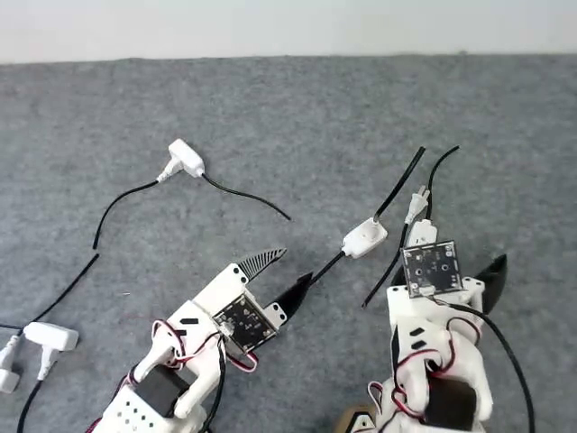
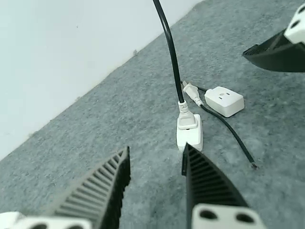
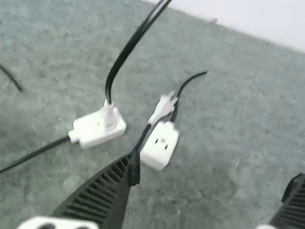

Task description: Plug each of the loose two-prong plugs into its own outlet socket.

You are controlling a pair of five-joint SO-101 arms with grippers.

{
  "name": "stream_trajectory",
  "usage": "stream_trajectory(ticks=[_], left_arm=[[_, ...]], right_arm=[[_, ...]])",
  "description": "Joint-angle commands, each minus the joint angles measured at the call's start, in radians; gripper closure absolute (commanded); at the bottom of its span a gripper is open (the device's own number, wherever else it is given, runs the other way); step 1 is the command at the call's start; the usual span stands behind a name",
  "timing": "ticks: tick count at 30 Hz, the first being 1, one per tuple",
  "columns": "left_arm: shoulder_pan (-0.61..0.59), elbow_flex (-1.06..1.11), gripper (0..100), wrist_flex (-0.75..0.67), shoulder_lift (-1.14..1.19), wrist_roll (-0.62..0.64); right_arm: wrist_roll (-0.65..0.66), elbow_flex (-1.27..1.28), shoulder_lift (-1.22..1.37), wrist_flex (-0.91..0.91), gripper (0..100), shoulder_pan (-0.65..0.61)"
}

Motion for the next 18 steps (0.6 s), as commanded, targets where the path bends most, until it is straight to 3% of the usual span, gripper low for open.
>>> stream_trajectory(ticks=[1, 7, 18], left_arm=[[0.0, 0.004, 81, -0.061, -0.005, -0.008], [0.0, 0.008, 81, -0.064, -0.006, -0.011], [-0.046, 0.007, 81, -0.071, -0.009, -0.014]], right_arm=[[-0.009, 0.063, 0.002, -0.021, 54.8, -0.004], [-0.009, 0.146, 0.002, -0.025, 54.8, -0.004], [-0.008, 0.305, 0.002, -0.213, 54.8, -0.005]])
